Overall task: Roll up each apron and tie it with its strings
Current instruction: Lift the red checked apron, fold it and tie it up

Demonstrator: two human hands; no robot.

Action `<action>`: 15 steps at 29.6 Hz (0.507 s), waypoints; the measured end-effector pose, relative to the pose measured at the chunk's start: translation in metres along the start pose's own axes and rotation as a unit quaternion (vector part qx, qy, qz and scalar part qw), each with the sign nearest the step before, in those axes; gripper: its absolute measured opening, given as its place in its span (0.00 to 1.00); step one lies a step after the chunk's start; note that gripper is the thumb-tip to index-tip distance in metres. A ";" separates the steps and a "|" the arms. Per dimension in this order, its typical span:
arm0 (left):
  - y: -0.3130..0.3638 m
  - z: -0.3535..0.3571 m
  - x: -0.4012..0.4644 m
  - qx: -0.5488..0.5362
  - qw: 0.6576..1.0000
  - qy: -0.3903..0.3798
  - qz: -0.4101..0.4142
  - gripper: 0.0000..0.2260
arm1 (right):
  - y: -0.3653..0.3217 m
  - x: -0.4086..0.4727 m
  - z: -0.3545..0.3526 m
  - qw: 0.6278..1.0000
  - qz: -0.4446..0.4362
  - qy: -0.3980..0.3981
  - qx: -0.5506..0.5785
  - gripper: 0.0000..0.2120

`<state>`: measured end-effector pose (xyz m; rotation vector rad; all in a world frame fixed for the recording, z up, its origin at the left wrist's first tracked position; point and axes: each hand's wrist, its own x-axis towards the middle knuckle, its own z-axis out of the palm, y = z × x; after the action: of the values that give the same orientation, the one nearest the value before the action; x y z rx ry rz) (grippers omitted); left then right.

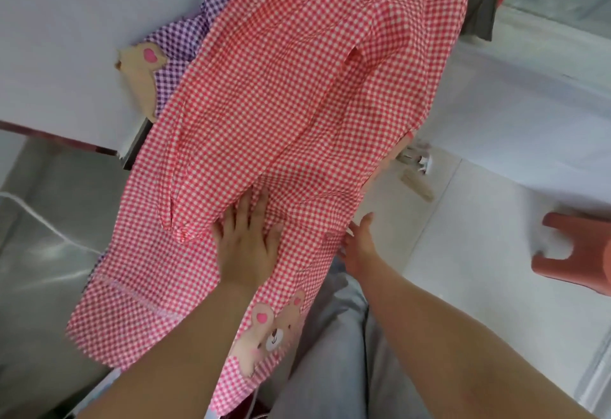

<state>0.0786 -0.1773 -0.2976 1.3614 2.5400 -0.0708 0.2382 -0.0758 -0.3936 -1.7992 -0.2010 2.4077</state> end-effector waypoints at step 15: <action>-0.002 0.004 -0.004 -0.008 0.999 0.025 -0.024 0.30 | 0.054 -0.047 -0.081 0.992 0.014 -0.127 -0.011 0.31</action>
<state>0.0802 -0.1827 -0.3010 1.3135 2.6080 -0.0263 0.3275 -0.1347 -0.3817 -1.5088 -0.2278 2.6593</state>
